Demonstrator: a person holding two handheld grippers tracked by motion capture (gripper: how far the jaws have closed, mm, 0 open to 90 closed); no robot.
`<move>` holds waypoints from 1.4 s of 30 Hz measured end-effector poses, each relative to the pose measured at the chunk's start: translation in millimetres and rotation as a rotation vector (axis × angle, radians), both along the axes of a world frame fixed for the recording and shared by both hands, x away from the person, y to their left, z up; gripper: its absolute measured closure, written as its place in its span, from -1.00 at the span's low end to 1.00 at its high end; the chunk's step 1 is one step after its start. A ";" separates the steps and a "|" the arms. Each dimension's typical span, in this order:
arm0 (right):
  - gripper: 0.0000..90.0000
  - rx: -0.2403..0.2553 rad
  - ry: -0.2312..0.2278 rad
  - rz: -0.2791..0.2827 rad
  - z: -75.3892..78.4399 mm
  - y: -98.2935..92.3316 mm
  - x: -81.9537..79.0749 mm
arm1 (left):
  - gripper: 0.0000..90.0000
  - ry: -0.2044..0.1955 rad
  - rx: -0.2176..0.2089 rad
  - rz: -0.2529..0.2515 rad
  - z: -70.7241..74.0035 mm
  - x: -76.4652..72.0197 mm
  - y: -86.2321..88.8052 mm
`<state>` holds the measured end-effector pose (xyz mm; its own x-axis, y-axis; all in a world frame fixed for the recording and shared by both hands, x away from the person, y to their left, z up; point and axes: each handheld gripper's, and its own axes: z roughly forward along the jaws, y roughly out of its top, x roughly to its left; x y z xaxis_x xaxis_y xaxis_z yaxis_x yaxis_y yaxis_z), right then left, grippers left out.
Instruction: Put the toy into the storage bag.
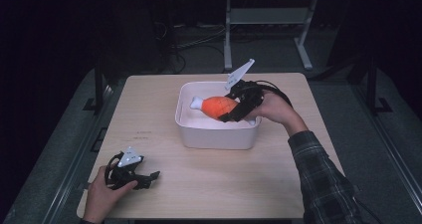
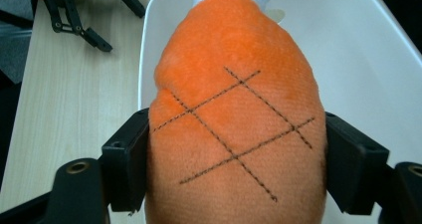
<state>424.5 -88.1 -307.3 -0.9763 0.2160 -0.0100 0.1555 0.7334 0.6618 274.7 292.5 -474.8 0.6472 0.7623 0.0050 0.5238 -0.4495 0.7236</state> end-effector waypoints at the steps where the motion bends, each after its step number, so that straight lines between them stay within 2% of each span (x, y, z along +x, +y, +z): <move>1: -0.47 -0.008 0.005 0.007 -2.5 3.9 1.4 | -0.71 0.000 0.000 -0.001 0.0 0.0 0.0; 11: -0.51 -0.041 0.022 0.025 -12.9 15.8 7.9 | -0.71 0.000 0.003 -0.002 0.1 0.0 0.2; 21: -0.57 -0.050 0.031 0.016 -16.0 19.2 8.6 | -0.71 0.001 0.003 -0.002 0.1 0.0 0.2; 28: -0.69 -0.037 0.043 0.005 -16.8 20.9 9.3 | -0.71 0.001 0.003 -0.002 0.2 0.0 0.2; 34: -0.68 -0.026 0.043 0.000 -14.1 19.7 9.0 | -0.71 0.001 0.002 -0.002 0.2 0.0 0.2; 42: -0.69 0.018 0.040 -0.040 -4.7 2.6 3.8 | -0.71 0.000 -0.002 0.000 0.0 0.0 -0.1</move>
